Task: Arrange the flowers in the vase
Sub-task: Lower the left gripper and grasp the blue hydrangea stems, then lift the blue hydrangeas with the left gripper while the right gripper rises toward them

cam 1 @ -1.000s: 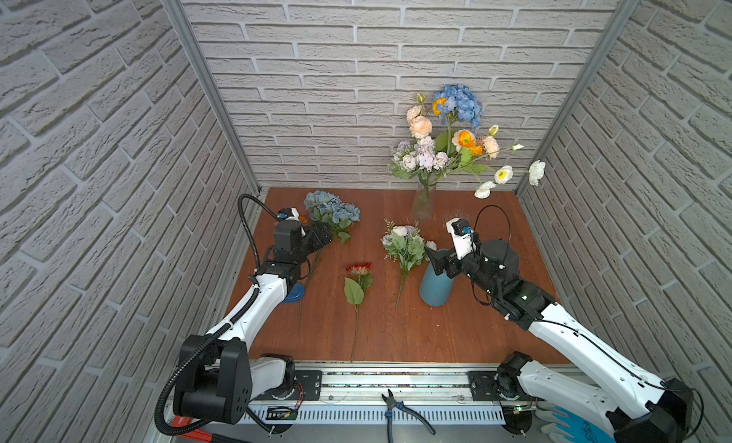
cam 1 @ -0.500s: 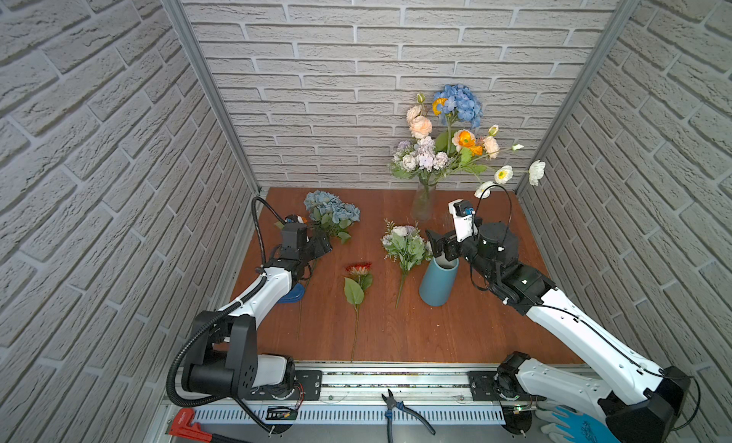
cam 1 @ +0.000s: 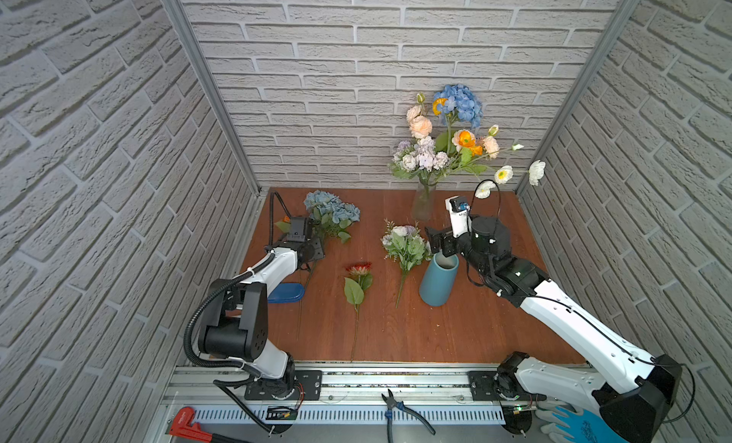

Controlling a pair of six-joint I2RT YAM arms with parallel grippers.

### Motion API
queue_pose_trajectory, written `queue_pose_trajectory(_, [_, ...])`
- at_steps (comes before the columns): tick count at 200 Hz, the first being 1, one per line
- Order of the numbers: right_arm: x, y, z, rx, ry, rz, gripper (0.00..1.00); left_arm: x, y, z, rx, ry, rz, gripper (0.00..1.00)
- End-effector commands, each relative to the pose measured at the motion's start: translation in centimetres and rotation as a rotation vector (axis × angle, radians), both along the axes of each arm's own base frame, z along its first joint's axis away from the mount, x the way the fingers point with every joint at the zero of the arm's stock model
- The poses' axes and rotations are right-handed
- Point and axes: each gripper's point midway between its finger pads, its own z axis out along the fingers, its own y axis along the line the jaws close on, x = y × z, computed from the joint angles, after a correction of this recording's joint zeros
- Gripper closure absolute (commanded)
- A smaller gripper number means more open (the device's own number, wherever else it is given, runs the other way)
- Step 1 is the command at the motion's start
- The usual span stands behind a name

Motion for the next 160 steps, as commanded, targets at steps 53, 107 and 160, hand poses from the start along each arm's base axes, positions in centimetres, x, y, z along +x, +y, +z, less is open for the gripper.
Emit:
queue_pose_trajectory(53, [0.1,-0.5,1.4,0.062,-0.071,-0.033,0.00,-1.0,-0.1,-3.5,0.026,0.128,-0.030,0.46])
queue_pose_trajectory(107, [0.1,-0.3,1.4,0.025,-0.061,-0.015,0.00,-2.1,-0.1,-5.9,0.063,0.208,-0.022,0.59])
queue_pose_trajectory(160, [0.2,-0.1,1.2,0.032,-0.058,-0.015,0.00,-2.1,-0.5,-6.0,0.060,0.206,-0.034,0.86])
